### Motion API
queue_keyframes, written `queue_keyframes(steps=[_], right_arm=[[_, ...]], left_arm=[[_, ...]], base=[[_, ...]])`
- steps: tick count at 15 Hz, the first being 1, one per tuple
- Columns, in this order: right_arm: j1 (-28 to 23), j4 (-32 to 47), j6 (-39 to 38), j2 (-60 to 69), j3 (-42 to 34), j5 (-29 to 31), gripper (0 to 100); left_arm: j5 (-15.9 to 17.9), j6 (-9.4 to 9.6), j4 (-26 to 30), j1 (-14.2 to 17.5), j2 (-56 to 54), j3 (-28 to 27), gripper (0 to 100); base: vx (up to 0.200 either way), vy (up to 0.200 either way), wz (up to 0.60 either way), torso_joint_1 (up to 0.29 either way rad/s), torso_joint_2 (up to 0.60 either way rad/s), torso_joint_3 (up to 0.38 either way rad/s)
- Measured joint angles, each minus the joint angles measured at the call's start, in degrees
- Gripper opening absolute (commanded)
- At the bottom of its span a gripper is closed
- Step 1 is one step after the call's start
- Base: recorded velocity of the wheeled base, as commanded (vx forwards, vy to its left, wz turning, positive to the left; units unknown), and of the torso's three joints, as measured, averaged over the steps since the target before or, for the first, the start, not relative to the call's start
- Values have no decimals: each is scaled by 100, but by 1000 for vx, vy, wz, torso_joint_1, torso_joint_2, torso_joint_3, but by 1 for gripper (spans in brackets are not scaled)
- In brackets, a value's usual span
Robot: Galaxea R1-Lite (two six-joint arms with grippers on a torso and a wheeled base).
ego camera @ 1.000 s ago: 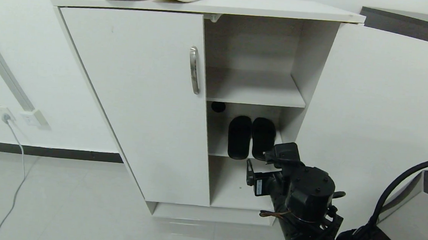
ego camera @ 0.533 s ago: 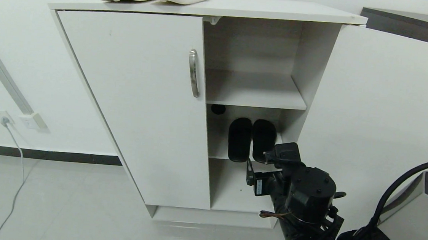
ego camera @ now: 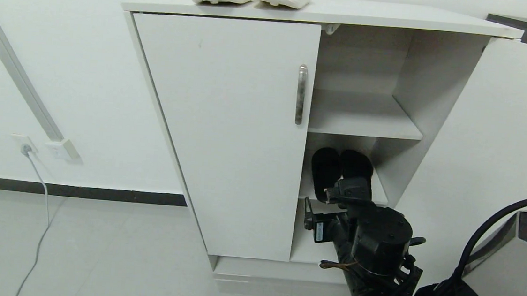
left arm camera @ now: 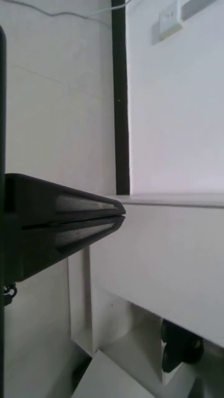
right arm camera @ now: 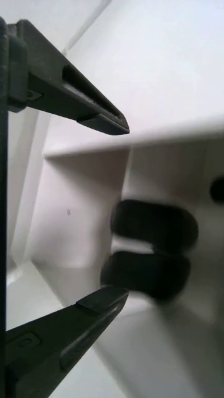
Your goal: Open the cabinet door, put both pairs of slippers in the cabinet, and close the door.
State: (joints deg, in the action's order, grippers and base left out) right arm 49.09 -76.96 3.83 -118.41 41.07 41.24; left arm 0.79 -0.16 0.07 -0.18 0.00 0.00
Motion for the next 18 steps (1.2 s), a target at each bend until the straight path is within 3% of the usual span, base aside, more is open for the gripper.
queue_keyframes(steps=[7,18], right_arm=[[2,-69,-6,0,-78,0,100],[-23,-391,99,110,-351,-273,100]], left_arm=[[-1,0,4,0,0,0,0],[-13,-6,2,0,0,0,0]], base=[[0,200,0,2,2,0],[0,0,0,0,0,0]])
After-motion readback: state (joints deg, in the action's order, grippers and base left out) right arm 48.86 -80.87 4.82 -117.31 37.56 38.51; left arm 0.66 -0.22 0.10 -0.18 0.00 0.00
